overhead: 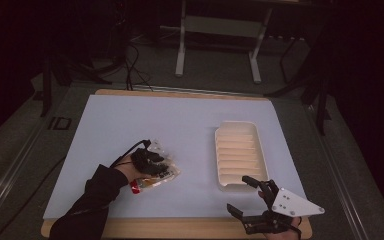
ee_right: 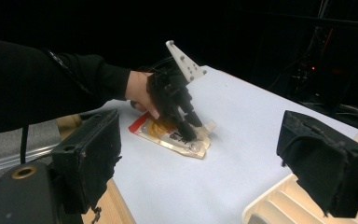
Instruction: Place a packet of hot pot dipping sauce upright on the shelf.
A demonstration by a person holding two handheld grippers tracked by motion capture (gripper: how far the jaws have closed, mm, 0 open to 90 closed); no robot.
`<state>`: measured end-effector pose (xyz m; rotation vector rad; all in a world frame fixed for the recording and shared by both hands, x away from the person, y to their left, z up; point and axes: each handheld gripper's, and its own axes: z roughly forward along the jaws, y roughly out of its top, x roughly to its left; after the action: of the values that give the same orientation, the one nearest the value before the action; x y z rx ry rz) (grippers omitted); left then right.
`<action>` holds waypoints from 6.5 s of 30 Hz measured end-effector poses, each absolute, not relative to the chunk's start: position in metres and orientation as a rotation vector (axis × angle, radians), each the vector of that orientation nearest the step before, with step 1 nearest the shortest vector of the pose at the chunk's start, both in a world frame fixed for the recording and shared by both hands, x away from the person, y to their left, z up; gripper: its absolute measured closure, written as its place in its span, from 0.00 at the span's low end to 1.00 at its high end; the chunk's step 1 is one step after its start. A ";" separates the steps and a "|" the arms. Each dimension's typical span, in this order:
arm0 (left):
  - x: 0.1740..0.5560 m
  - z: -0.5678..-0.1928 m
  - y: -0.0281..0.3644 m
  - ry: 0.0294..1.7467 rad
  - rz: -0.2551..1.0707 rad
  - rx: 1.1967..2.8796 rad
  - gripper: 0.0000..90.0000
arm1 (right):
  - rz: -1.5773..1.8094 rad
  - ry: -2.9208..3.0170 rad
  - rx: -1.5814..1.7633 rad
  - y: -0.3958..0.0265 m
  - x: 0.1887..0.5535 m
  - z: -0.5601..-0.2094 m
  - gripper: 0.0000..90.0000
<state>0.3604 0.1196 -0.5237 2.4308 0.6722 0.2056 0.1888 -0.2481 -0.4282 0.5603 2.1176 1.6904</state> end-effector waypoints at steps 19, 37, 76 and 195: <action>0.348 -0.504 0.128 0.692 0.269 2.359 0.98 | 1.699 2.136 0.563 -0.247 0.190 -0.430 0.17; 0.320 -0.468 0.131 0.669 0.292 2.219 0.99 | 1.717 2.116 0.547 -0.248 0.189 -0.429 0.20; 0.259 -0.450 0.102 0.629 0.281 1.530 0.98 | 1.699 2.128 0.691 -0.246 0.209 -0.403 0.12; 0.245 -0.481 0.162 0.626 0.242 1.627 0.07 | 1.622 2.533 0.423 -0.258 0.374 -0.395 0.97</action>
<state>0.2453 0.1616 -0.4812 1.6270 0.6265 0.2419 0.3737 -0.2584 -0.3946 0.4227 2.5332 1.6223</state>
